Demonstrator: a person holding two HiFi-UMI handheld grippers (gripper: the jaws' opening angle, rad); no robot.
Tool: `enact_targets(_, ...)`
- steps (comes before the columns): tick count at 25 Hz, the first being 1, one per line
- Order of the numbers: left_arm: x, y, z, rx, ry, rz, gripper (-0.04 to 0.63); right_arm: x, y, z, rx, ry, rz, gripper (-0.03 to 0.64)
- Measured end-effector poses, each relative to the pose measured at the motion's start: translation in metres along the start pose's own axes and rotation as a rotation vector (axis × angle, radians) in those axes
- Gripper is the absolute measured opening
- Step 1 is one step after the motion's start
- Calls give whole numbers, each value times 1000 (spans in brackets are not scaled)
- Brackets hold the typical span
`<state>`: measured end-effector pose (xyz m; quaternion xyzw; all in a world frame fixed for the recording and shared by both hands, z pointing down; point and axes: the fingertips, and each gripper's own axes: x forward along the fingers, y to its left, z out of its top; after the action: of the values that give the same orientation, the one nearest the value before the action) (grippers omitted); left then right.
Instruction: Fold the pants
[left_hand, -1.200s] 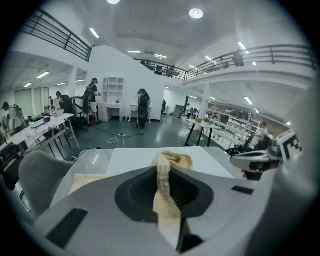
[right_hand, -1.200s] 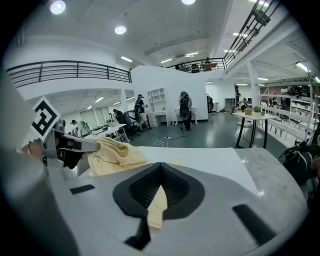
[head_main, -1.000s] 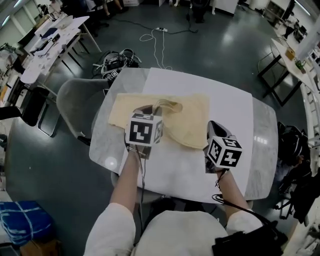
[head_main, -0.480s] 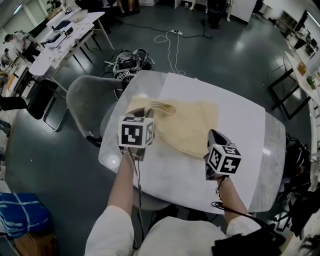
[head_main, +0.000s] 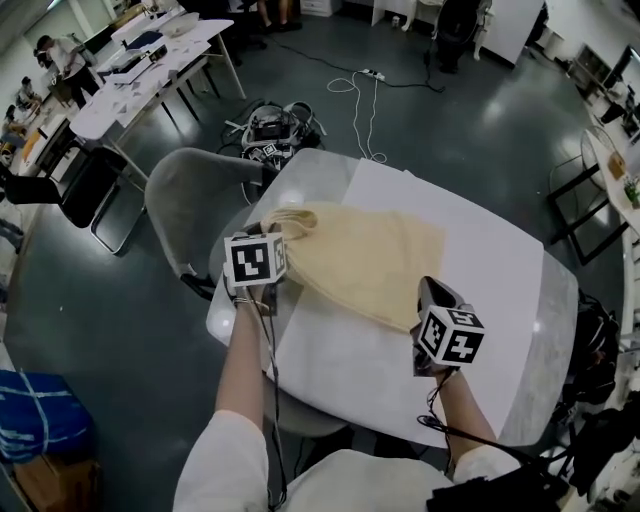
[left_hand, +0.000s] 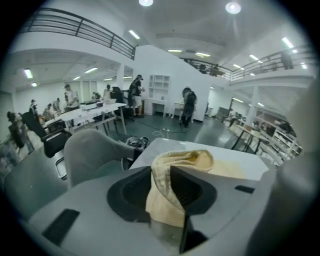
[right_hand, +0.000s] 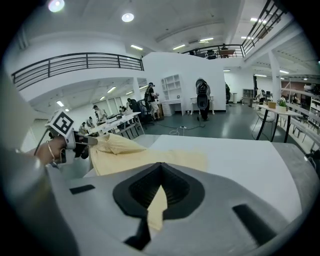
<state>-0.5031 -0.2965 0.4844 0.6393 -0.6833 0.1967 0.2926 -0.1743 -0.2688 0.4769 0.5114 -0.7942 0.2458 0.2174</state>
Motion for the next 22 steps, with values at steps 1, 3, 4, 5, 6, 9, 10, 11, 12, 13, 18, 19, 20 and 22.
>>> enact_targets(1, 6, 15, -9, -35, 0, 29, 127, 0, -1, -3, -3, 7, -1, -8)
enact_targets(3, 2, 36, -15, -81, -25, 71, 198, 2, -5, -10, -9, 23, -5, -8)
enact_targets(4, -2, 41, -16, -92, -36, 81, 199, 4, -6, -13, -11, 29, -7, -8)
enact_targets(5, -4, 43, -17, -96, -41, 82, 199, 6, -7, -16, -10, 34, -10, -8)
enact_targets(6, -5, 44, -19, -95, -42, 78, 199, 9, -7, -18, -7, 37, -13, -8)
enact_targets(9, -2, 35, -27, -83, -41, 55, 198, 17, -4, -24, 5, 43, -17, -8)
enact_targets(10, -2, 31, -29, -81, -43, 47, 198, 18, -2, -25, 6, 44, -16, -8)
enact_targets(11, -2, 26, -31, -80, -45, 38, 198, 19, -1, -26, 6, 44, -13, -8)
enact_targets(12, -3, 21, -33, -77, -47, 30, 198, 19, 1, -26, 6, 43, -11, -8)
enact_targets(13, -4, 16, -34, -74, -48, 23, 198, 18, 1, -26, 5, 42, -10, -8)
enact_targets(18, -20, -10, -38, -55, -79, -10, 155, 11, 2, -28, 12, 29, -11, -8)
enact_targets(19, -25, -16, -38, -49, -90, -15, 138, 8, 1, -29, 16, 26, -12, -8)
enact_targets(20, -31, -22, -38, -42, -100, -20, 119, 5, -1, -30, 22, 24, -14, -8)
enact_targets(22, -41, -36, -39, -29, -114, -37, 90, -1, -6, -33, 32, 23, -19, -8)
